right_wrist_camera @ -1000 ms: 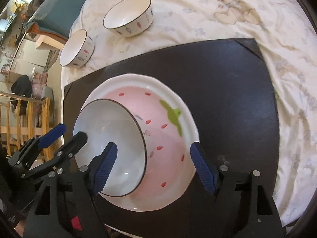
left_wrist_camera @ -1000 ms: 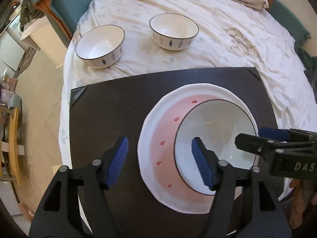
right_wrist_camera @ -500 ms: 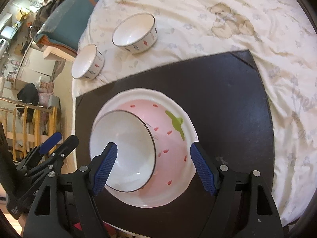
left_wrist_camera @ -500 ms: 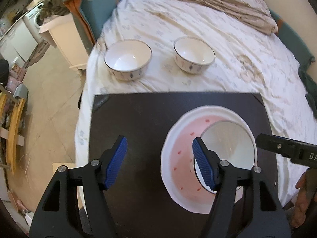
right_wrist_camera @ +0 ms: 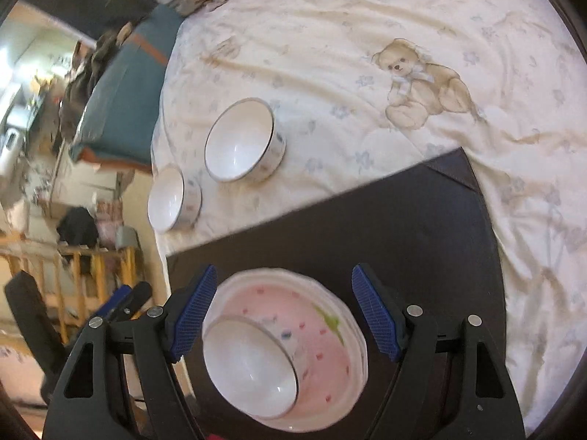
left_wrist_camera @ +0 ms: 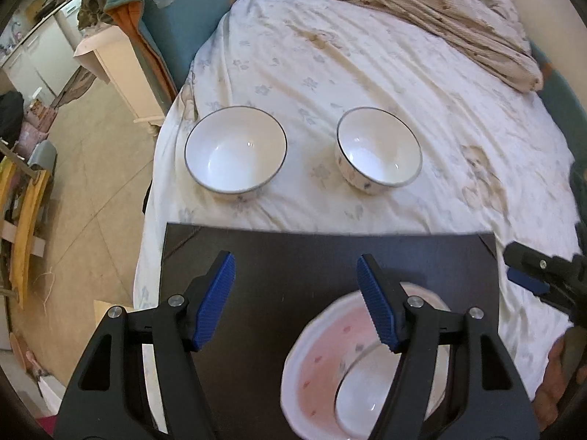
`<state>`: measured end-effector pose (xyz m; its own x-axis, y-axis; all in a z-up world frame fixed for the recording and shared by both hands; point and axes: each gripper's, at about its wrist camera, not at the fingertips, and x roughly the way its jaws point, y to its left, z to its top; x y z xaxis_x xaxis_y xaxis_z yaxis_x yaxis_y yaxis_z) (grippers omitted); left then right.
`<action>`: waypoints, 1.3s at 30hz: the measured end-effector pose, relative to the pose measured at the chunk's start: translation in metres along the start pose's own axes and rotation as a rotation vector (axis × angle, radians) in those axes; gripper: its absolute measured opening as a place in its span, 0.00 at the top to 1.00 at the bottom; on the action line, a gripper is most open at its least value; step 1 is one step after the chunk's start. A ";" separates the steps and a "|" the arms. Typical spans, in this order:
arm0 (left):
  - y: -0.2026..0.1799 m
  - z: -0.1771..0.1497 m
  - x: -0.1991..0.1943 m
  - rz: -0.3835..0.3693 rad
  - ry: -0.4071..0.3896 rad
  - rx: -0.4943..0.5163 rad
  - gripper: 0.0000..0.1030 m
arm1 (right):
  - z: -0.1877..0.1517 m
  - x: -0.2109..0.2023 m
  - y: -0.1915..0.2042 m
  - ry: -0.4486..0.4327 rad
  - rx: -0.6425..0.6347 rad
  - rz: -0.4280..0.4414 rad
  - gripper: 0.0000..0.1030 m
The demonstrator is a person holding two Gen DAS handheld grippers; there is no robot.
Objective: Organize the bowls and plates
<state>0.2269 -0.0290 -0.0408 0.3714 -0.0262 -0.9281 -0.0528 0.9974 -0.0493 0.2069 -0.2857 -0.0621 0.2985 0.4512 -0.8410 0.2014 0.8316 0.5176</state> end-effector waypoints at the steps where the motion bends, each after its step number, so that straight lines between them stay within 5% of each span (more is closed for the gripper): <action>1: -0.003 0.006 0.005 -0.006 0.004 -0.005 0.37 | 0.006 0.001 -0.002 -0.006 0.009 -0.004 0.23; 10: -0.023 0.052 0.049 -0.013 0.051 -0.045 0.37 | 0.057 0.023 -0.013 -0.040 0.054 -0.017 0.24; 20: -0.027 0.082 0.097 -0.028 0.095 -0.073 0.40 | 0.095 0.084 0.001 0.027 0.016 -0.039 0.25; 25: -0.031 0.091 0.116 -0.042 0.109 -0.098 0.47 | 0.106 0.113 0.004 0.066 -0.013 -0.054 0.39; 30: -0.037 0.094 0.133 -0.039 0.124 -0.079 0.71 | 0.108 0.132 -0.001 0.098 0.007 -0.026 0.56; 34: -0.046 0.093 0.146 -0.043 0.140 -0.042 0.89 | 0.109 0.141 -0.004 0.102 0.020 -0.016 0.58; 39: -0.050 0.091 0.149 -0.037 0.161 -0.034 0.92 | 0.108 0.153 -0.005 0.123 0.039 0.042 0.81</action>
<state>0.3690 -0.0768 -0.1427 0.2204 -0.0758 -0.9725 -0.0746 0.9927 -0.0943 0.3524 -0.2555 -0.1760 0.1909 0.5237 -0.8302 0.2281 0.7990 0.5565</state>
